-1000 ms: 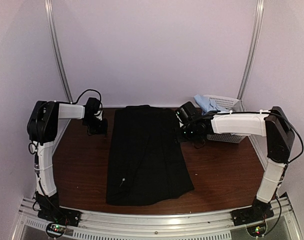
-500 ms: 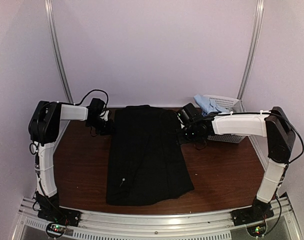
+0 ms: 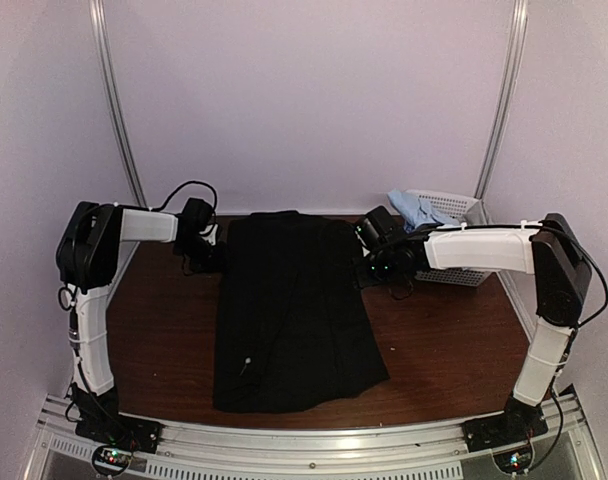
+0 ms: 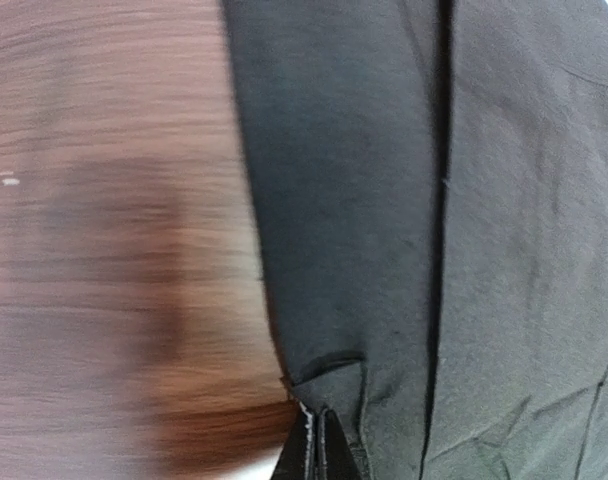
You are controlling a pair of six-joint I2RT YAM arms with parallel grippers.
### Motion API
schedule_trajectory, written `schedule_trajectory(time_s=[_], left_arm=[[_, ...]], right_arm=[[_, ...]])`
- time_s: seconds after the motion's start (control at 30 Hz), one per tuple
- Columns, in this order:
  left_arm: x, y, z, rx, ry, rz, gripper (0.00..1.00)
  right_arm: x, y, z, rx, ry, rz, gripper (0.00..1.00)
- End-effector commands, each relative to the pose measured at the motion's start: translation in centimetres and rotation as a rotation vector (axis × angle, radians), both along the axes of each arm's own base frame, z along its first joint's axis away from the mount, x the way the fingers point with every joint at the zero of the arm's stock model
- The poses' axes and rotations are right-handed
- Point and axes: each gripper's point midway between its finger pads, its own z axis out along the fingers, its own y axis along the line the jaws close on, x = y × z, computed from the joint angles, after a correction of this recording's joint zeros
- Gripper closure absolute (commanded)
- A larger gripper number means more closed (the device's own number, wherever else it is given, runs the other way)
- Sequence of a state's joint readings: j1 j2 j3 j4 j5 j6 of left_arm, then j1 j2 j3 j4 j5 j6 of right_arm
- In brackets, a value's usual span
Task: Fold and stack the long sleeve shirts
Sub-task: Move the 1/3-folded shirt to the center of the board.
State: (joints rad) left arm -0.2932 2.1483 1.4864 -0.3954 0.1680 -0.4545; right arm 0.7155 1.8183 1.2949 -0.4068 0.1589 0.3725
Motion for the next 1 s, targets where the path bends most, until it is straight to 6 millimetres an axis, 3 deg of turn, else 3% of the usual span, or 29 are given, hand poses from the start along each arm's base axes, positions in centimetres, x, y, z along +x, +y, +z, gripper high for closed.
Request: schedule_trajectory(time_s=[0.0,0.2,0.4,0.53,0.67,0.8,0.97], left_arm=[[-0.4,5.3,-0.8,0.126,0.074,0.042,1.00],[1.6,7.8,-0.6,0.171,0.070,0.013,1.00],[4.1,8.5,1.0,0.196,0.034,0.013,0.99],[5.0,8.9,3.7,0.206,-0.009,0.054,0.67],[4.9,8.7,7.4,0.234,-0.080,0.086,0.55],[2.9,4.8,10.3,0.193,-0.137,0.025,0.51],[-2.3,-3.7,10.4,0.109,-0.128,-0.147,0.51]], right_arm=[[1.1,-0.3,2.0,0.012,-0.052,-0.026,0.35],[3.0,-1.1,2.4,0.018,-0.065,-0.057,0.35],[6.2,-1.5,3.1,0.033,-0.086,-0.080,0.32],[8.7,-0.5,4.1,0.037,-0.118,-0.069,0.26],[10.8,-0.5,3.1,-0.002,-0.110,-0.074,0.20],[12.1,-0.8,1.5,-0.020,-0.086,-0.072,0.18],[13.7,-1.9,-0.8,-0.012,-0.051,-0.087,0.18]])
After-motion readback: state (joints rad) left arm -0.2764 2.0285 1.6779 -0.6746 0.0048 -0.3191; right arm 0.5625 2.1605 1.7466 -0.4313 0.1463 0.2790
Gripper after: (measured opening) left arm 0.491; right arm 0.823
